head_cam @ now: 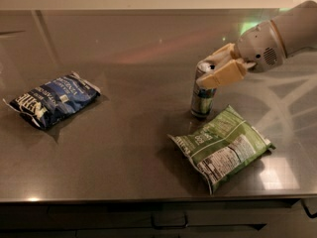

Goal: Move redbull can near green jalapeno chip bag

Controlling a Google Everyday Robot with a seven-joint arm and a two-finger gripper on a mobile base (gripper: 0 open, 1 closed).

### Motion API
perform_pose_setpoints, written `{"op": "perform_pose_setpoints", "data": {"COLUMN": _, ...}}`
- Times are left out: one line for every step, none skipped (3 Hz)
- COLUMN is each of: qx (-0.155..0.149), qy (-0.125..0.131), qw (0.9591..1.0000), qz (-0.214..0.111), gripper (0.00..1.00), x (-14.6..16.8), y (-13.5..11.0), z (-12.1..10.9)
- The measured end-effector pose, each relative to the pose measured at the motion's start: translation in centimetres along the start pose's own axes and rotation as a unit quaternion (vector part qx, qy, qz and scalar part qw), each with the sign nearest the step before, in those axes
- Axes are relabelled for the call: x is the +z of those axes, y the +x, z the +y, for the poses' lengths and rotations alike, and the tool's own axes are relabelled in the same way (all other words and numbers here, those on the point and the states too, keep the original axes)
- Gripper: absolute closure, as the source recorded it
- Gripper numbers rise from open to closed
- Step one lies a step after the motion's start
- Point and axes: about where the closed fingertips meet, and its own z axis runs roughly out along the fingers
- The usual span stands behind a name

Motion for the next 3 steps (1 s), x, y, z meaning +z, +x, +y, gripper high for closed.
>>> {"op": "perform_pose_setpoints", "data": {"qx": -0.005, "qy": 0.004, "qw": 1.0, "qz": 0.003, "gripper": 0.35, "x": 0.21, "y": 0.51, "z": 0.17}}
{"op": "perform_pose_setpoints", "data": {"qx": -0.009, "qy": 0.009, "qw": 0.9999, "qz": 0.01, "gripper": 0.12, "x": 0.21, "y": 0.91, "z": 0.36}}
{"op": "perform_pose_setpoints", "data": {"qx": -0.01, "qy": 0.007, "qw": 0.9999, "qz": 0.009, "gripper": 0.0, "x": 0.38, "y": 0.81, "z": 0.37}}
